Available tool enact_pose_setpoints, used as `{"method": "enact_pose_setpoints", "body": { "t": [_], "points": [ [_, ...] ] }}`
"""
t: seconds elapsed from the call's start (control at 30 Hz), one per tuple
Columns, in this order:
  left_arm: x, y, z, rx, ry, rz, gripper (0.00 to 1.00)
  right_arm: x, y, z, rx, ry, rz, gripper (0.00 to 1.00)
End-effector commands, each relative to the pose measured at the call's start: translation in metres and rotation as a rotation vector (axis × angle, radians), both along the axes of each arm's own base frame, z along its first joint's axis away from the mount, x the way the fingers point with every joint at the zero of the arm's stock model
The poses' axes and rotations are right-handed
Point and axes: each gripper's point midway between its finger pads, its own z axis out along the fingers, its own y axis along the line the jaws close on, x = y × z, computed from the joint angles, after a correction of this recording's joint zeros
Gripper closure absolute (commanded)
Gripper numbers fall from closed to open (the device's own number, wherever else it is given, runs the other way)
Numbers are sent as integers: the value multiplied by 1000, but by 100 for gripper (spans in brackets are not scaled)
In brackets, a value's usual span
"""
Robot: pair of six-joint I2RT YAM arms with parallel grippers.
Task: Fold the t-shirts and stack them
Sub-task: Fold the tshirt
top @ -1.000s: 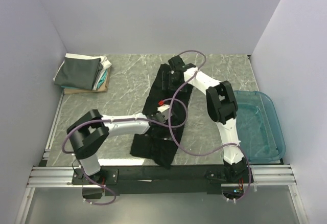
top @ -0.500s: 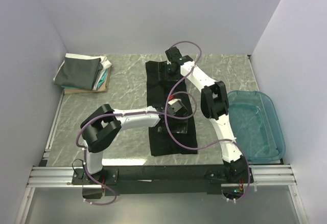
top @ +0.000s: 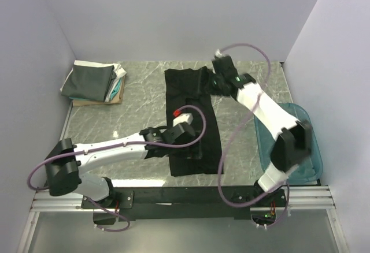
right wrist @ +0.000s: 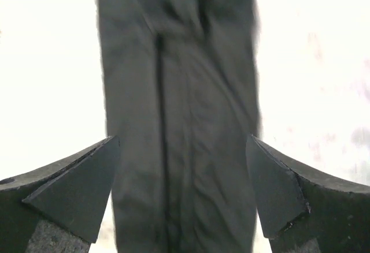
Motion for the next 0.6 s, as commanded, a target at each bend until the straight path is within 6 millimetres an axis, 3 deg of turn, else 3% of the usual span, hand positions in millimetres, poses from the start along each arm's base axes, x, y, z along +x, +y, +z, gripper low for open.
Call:
{"method": "enact_pose_setpoints", "body": {
  "t": [0.0, 0.03, 0.1, 0.13, 0.2, 0.23, 0.27, 0.5, 0.57],
  "points": [
    [-12, 40, -34, 84, 64, 97, 1, -34, -19, -15, 53, -16, -78, 4],
    [-17, 45, -36, 69, 86, 114, 1, -61, -29, -30, 70, 14, -82, 4],
    [-29, 56, -55, 87, 130, 118, 1, -85, -33, -44, 112, 29, -80, 1],
    [-33, 57, -57, 72, 143, 121, 1, -113, -35, -61, 144, 70, -50, 1],
    [-45, 62, -72, 66, 193, 113, 5, -134, -34, -71, 201, 87, -42, 0],
    [-47, 63, -74, 59, 204, 116, 7, -152, -39, -91, 196, 128, -40, 0],
    [-52, 68, -81, 69, 221, 116, 8, -160, -41, -86, 217, 111, -38, 0],
    [-50, 68, -91, 70, 222, 138, 25, -222, -60, -134, 201, 260, -48, 2],
    [-50, 64, -95, 69, 229, 135, 29, -230, -60, -139, 203, 278, -42, 4]
  ]
}}
